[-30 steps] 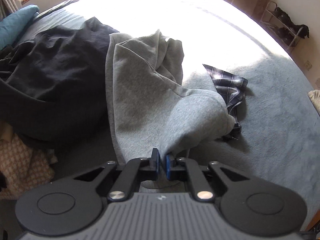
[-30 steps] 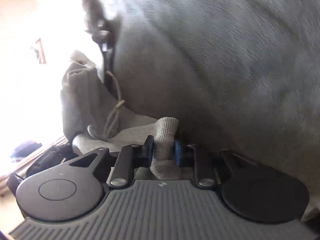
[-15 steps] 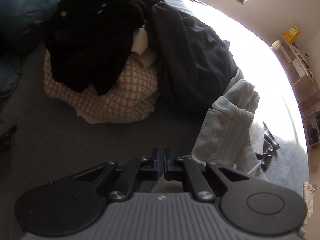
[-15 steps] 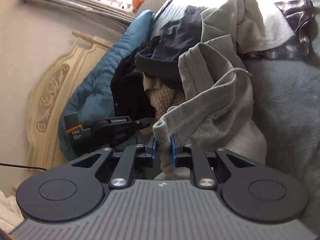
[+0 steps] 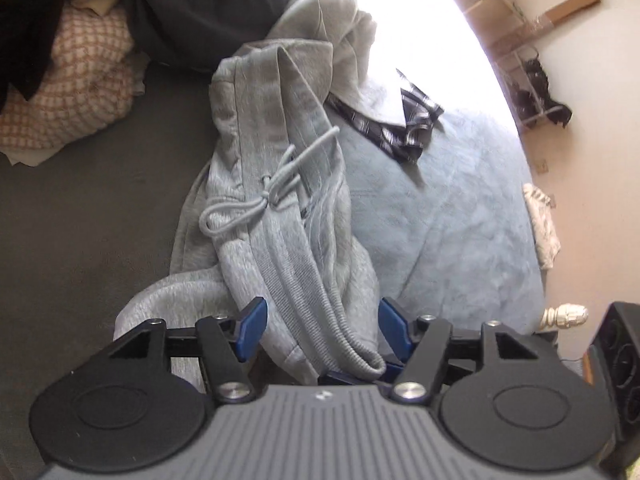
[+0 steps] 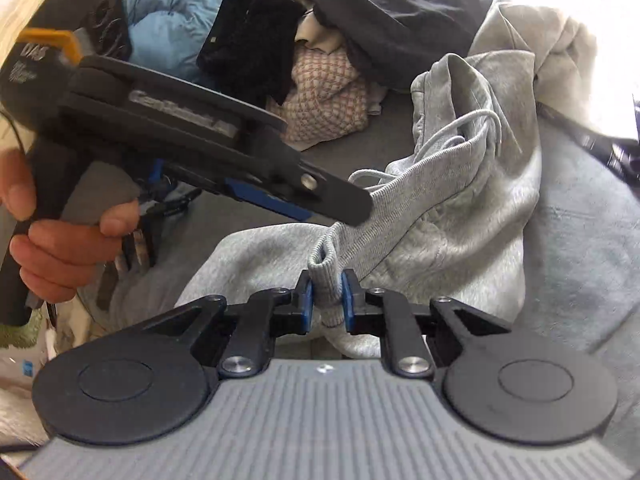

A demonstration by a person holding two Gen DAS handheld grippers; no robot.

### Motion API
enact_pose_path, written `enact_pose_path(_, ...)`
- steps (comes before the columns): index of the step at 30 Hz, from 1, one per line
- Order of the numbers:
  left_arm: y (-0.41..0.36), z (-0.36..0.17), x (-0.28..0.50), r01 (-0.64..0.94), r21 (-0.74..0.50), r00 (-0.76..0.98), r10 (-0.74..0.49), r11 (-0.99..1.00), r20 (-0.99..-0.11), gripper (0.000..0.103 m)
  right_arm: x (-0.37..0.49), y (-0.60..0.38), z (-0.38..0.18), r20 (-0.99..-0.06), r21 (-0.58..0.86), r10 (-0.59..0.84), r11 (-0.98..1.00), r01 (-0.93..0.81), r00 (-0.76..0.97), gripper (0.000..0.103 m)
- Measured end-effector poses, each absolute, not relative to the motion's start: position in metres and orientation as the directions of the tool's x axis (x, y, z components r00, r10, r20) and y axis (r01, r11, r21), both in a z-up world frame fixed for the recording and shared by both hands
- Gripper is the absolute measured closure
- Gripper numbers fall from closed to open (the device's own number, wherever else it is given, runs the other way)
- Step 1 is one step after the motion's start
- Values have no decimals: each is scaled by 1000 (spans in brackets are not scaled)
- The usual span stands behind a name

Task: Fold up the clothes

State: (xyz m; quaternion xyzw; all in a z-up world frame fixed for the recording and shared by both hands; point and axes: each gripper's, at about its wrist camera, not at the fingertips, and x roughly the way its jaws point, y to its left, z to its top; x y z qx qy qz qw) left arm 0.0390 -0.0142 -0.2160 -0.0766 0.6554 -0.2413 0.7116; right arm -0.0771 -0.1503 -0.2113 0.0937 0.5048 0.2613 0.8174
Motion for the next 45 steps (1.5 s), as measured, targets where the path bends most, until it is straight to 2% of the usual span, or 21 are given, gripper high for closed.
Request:
enact_pose_path(2, -23, -227, 39, 250, -412, -10, -423, 876, -906, 43, -83, -150, -208, -786, 372, 499, 853, -365, 365, 90)
enact_pose_path(6, -24, -239, 44, 170, -470, -80, -463, 866, -883, 78, -92, -146, -208, -808, 297, 455, 863, -409, 374, 89)
enact_pose_path(11, -24, -242, 47, 127, -457, -93, -448, 880, -889, 84, -93, -168, -201, -792, 388, 475, 877, -284, 383, 86)
enact_pose_path(13, -20, -242, 49, 88, -466, -97, -458, 880, -884, 86, -96, -184, -197, -775, 456, 493, 869, -190, 395, 82)
enact_pose_path(15, -17, -240, 51, 45, -483, -88, -478, 875, -874, 87, -99, -209, -202, -745, 576, 534, 817, -18, 399, 75)
enact_pose_path(17, -13, -236, 50, 0, -507, -68, -506, 862, -860, 88, -108, -240, -219, -664, 736, 608, 634, 238, 435, 69)
enact_pose_path(19, -9, -231, 49, -43, -533, -47, -534, 845, -844, 88, -120, -265, -243, -557, 821, 653, 339, 460, 514, 59)
enact_pose_path(21, -4, -227, 46, -84, -559, -26, -563, 825, -826, 89, -139, -274, -274, -435, 803, 655, -28, 596, 617, 49)
enact_pose_path(23, -2, -222, 44, -107, -577, -7, -581, 809, -814, 89, -155, -267, -299, -332, 721, 639, -303, 623, 694, 45)
enact_pose_path(25, 0, -216, 42, -118, -591, 17, -594, 798, -804, 89, -162, -255, -313, -270, 644, 650, -427, 635, 710, 43)
enact_pose_path(29, -5, -207, 37, -110, -614, 48, -612, 782, -789, 89, -167, -228, -318, -201, 560, 661, -528, 638, 723, 39)
enact_pose_path(34, -13, -198, 26, -84, -638, 61, -635, 766, -770, 89, -151, -225, -319, -203, 578, 605, -561, 593, 770, 38)
enact_pose_path(37, -17, -192, 21, -47, -646, 71, -643, 762, -763, 91, -139, -231, -314, -258, 635, 601, -484, 602, 756, 47)
enact_pose_path(39, -18, -189, 21, -24, -632, 71, -630, 774, -774, 91, -136, -238, -309, -297, 673, 591, -428, 604, 750, 63)
enact_pose_path(40, -19, -188, 22, -18, -627, 67, -625, 779, -778, 90, -134, -242, -306, -310, 691, 587, -401, 601, 748, 67)
enact_pose_path(43, -15, -185, 30, -13, -635, 78, -632, 772, -771, 77, -126, -257, -296, -363, 755, 593, -265, 600, 719, 90)
enact_pose_path(45, -12, -181, 38, -6, -614, 100, -610, 789, -786, 71, -122, -267, -292, -398, 776, 599, -184, 603, 695, 90)
